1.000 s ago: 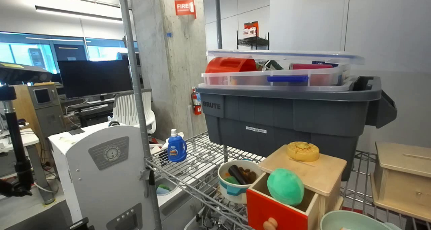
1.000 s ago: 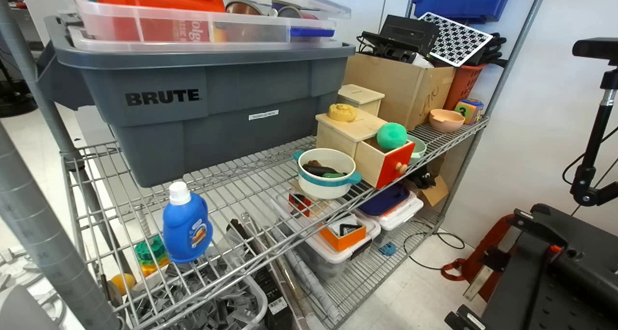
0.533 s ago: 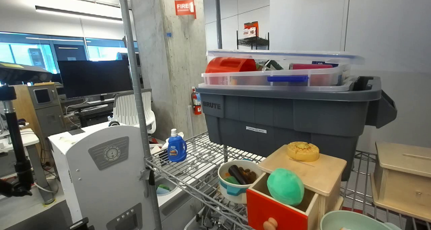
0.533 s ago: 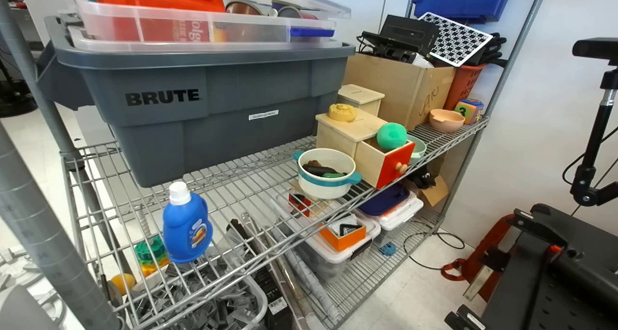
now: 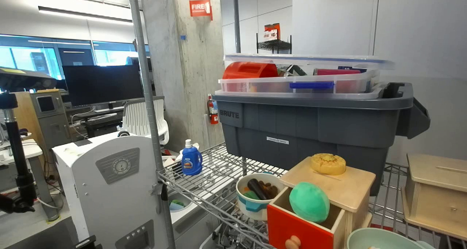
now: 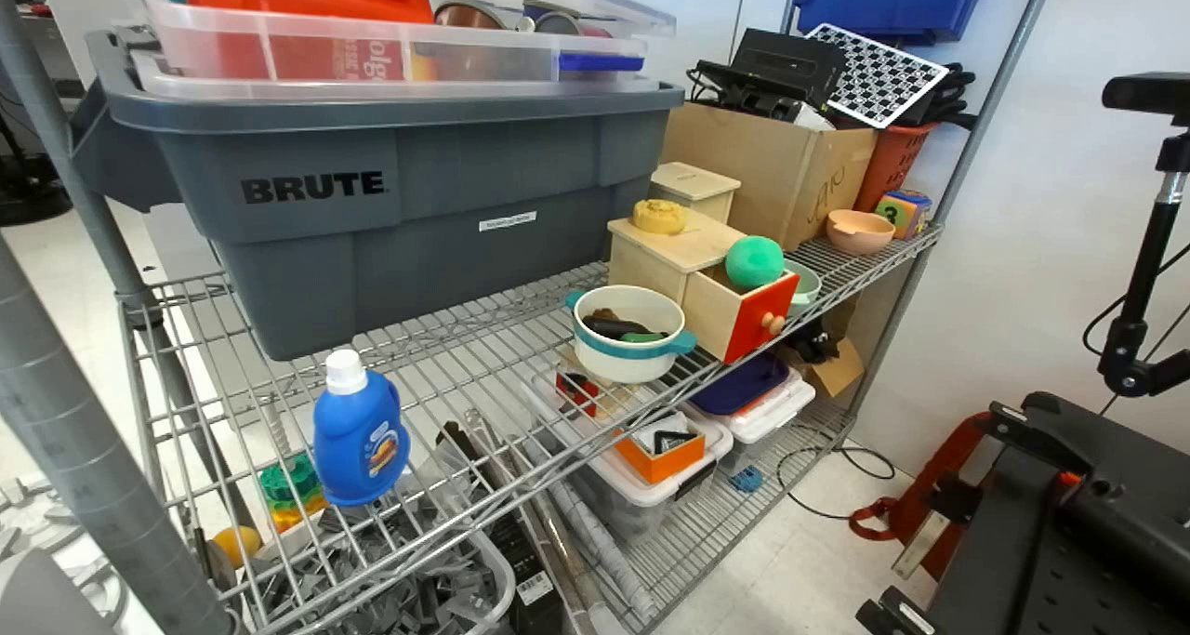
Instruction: Put the apple slice in the white pot.
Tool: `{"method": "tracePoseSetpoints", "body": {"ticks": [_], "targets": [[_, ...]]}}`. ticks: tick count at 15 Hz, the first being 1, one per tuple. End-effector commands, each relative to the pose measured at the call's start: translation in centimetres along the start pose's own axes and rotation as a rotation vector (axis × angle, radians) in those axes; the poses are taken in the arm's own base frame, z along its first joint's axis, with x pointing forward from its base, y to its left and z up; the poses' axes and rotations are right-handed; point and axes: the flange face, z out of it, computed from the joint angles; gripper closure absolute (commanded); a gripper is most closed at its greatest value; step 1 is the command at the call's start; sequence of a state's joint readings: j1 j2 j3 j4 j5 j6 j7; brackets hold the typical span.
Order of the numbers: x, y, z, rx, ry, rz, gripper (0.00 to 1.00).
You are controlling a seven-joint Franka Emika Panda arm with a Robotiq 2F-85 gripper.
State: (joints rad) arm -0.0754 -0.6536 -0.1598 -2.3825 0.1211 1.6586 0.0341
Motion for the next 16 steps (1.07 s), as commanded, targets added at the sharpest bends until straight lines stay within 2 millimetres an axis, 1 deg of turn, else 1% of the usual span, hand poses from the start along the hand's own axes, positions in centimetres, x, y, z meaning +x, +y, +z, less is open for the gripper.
{"method": "tracePoseSetpoints", "body": {"ticks": [1,4,7,11,14,16], "targets": [[2.1,0.3,-0.5,-0.031,0.028,0.038,0.00],[4.8,0.4,-0.2,-0.061,0.045,0.060,0.00],[7.8,0.3,0.9,-0.100,0.036,0.071,0.00],[12.1,0.2,3.5,-0.207,0.033,0.062,0.00],[15.9,1.0,5.4,-0.298,0.048,0.071,0.00],[18.7,2.1,6.6,-0.329,0.059,0.078,0.00]]}}
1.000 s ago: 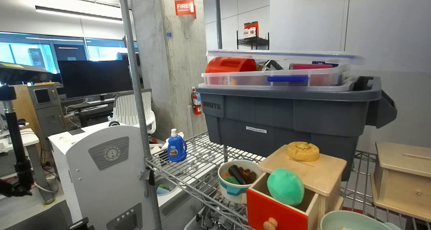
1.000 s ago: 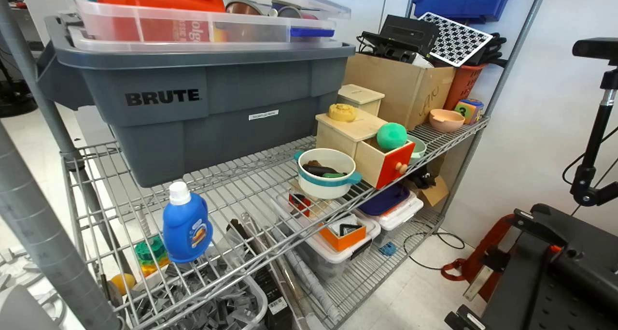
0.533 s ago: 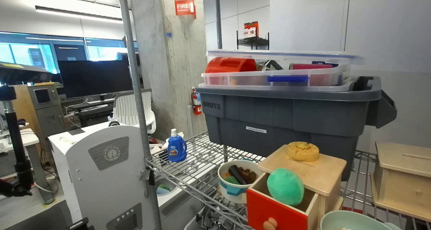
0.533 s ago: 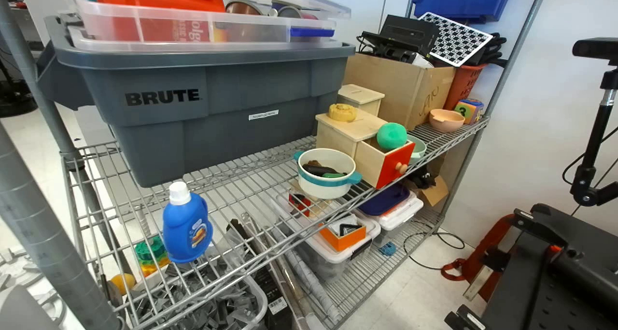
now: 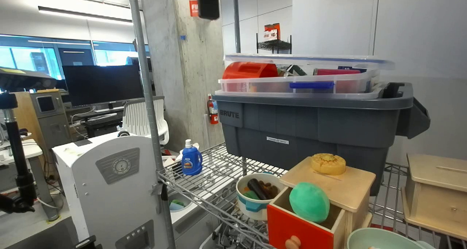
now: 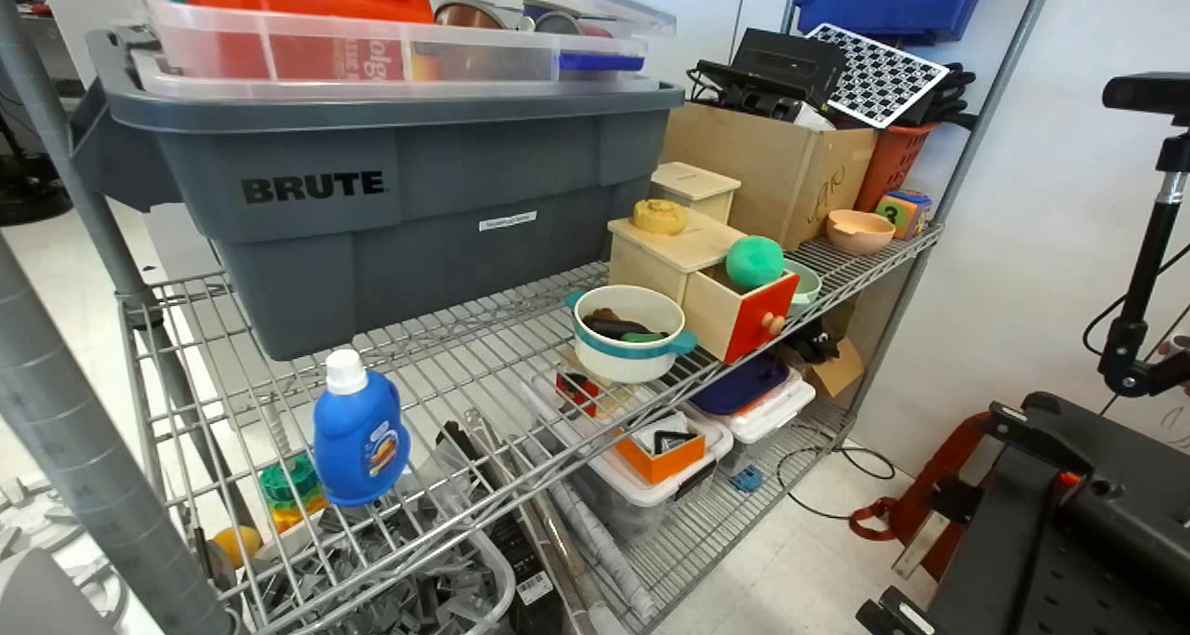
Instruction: Put the apple slice in the white pot.
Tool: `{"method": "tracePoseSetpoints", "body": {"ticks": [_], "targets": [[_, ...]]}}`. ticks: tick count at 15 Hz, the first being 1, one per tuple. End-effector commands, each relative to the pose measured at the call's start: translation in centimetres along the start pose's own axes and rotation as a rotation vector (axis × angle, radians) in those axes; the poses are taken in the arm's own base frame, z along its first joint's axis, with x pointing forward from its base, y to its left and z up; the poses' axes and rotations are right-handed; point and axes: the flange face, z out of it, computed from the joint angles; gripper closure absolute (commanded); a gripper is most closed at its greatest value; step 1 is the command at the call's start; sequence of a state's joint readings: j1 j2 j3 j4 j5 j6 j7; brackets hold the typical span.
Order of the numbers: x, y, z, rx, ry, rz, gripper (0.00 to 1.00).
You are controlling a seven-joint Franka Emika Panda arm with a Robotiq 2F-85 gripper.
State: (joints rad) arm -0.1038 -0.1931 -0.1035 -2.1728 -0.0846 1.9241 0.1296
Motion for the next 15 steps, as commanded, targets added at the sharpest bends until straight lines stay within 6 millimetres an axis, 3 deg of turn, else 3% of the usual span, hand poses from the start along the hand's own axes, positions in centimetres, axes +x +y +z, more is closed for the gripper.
{"method": "tracePoseSetpoints", "body": {"ticks": [1,6,15], "targets": [[5.4,1.0,2.0,-0.065,0.024,0.024,0.00],[10.4,2.8,4.7,-0.048,0.034,0.052,0.00],[15.1,6.6,8.5,-0.010,0.045,0.070,0.00]]}}
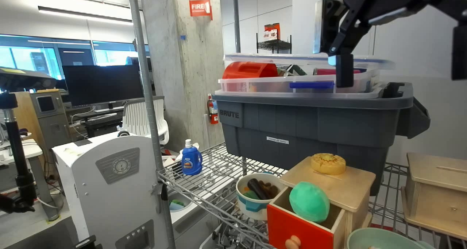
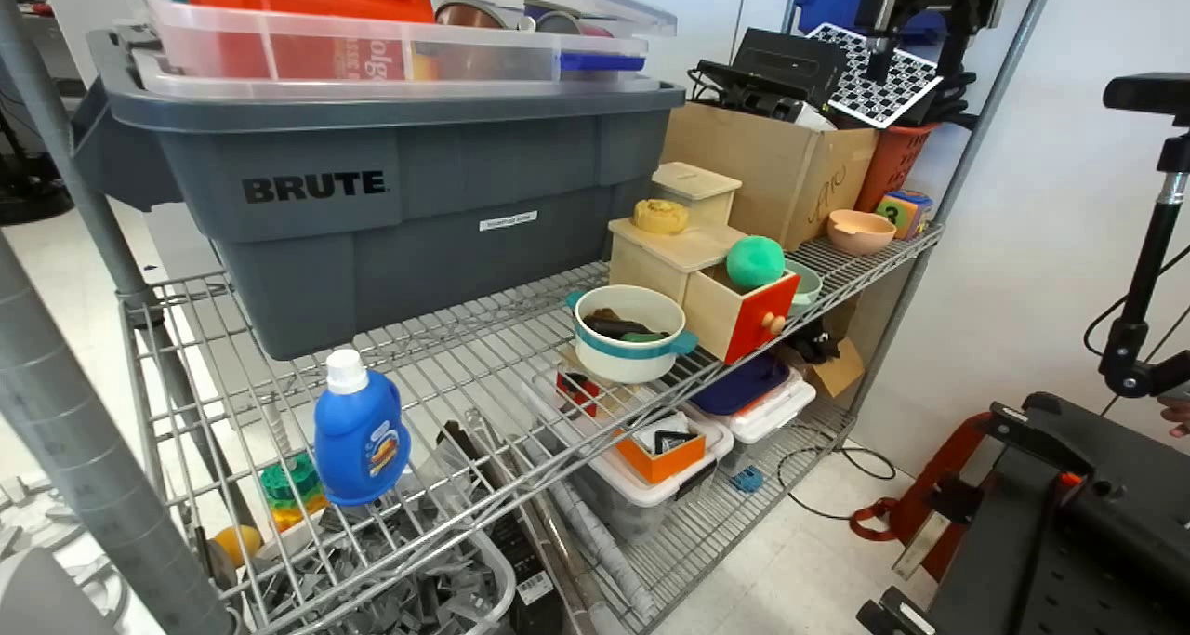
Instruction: Put the apple slice in the white pot.
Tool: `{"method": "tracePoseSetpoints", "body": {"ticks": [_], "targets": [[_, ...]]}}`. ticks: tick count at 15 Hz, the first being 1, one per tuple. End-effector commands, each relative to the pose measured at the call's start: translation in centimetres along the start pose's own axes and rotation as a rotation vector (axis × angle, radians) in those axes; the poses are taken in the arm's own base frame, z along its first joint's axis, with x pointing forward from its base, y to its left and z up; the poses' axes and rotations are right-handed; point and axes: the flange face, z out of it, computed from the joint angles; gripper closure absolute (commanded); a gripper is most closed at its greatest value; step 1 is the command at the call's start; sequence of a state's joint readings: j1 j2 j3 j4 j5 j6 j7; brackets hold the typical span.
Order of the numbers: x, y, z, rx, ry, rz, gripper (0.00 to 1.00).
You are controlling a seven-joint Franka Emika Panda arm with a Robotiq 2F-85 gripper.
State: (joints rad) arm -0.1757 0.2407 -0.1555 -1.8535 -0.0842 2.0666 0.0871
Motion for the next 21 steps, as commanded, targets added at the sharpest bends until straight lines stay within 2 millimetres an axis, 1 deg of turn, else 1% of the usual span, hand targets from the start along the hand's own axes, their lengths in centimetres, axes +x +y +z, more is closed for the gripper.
{"method": "tracePoseSetpoints", "body": {"ticks": [1,4,7,10,12,14,16,17,21], "targets": [[2.4,1.8,1.8,0.045,0.017,0.001,0.00],[3.8,3.1,4.1,0.097,0.000,0.008,0.00],[5.4,4.3,6.9,0.134,-0.028,0.029,0.00],[6.9,4.9,9.2,0.147,-0.045,0.056,0.00],[7.9,5.1,10.4,0.143,-0.043,0.065,0.00],[8.3,5.0,11.0,0.135,-0.046,0.058,0.00],[7.7,4.9,10.9,0.145,-0.087,0.026,0.00],[7.6,4.7,11.6,0.116,-0.068,0.052,0.00],[7.6,4.6,11.5,0.118,-0.081,0.038,0.00]]}}
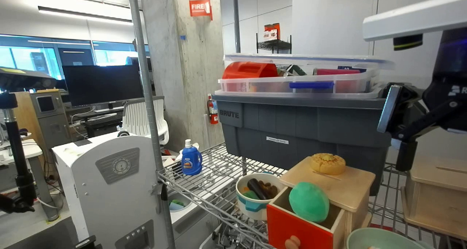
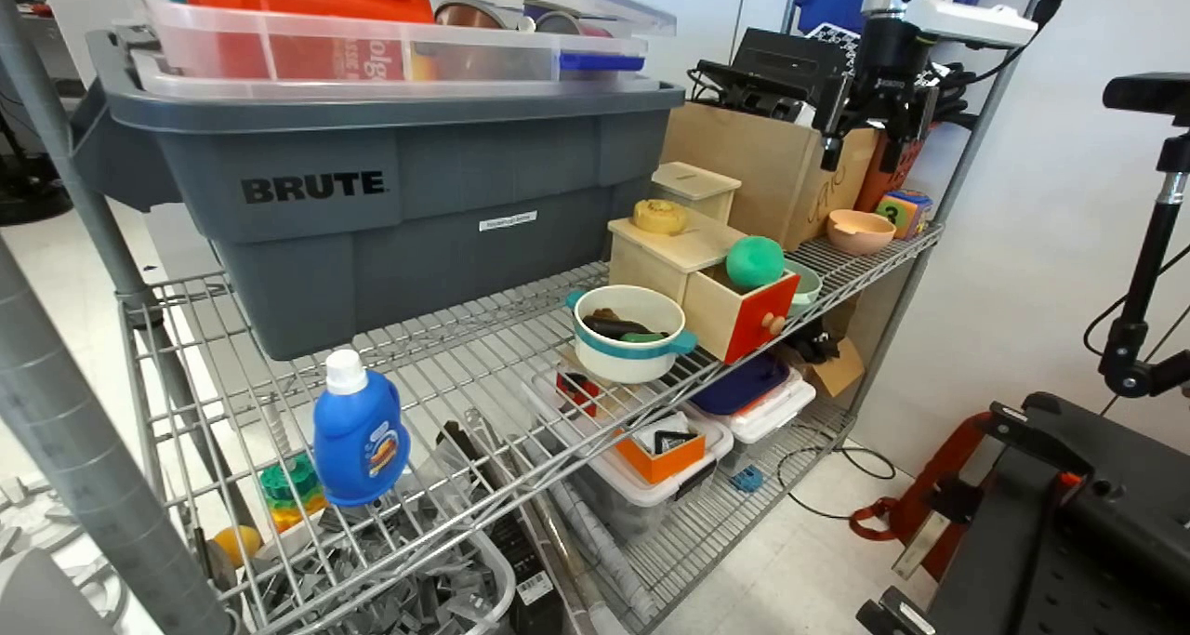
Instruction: Put the apple slice in the white pot.
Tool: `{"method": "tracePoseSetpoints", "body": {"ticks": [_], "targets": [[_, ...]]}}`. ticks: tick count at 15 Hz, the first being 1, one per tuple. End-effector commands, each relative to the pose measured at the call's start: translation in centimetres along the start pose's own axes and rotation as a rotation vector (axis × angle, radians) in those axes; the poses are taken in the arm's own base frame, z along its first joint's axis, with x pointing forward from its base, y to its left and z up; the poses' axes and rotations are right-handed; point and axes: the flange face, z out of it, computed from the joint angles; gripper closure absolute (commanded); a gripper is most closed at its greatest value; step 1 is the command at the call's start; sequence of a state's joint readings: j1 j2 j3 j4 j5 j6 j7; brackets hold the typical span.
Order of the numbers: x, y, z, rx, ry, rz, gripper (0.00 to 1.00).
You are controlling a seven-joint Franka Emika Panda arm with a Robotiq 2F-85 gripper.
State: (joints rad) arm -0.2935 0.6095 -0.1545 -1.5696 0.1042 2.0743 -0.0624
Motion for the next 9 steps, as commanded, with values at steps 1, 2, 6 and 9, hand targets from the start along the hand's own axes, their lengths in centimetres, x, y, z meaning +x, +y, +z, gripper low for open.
{"method": "tracePoseSetpoints", "body": {"ticks": [1,2,6,9], "targets": [[0.1,0.1,-0.1,0.000,0.000,0.000,0.00],[0.1,0.1,-0.1,0.000,0.000,-0.001,0.00],[0.4,0.1,0.0,-0.002,-0.002,0.008,0.00],[1.2,-0.3,1.9,-0.004,-0.019,0.014,0.00]]}}
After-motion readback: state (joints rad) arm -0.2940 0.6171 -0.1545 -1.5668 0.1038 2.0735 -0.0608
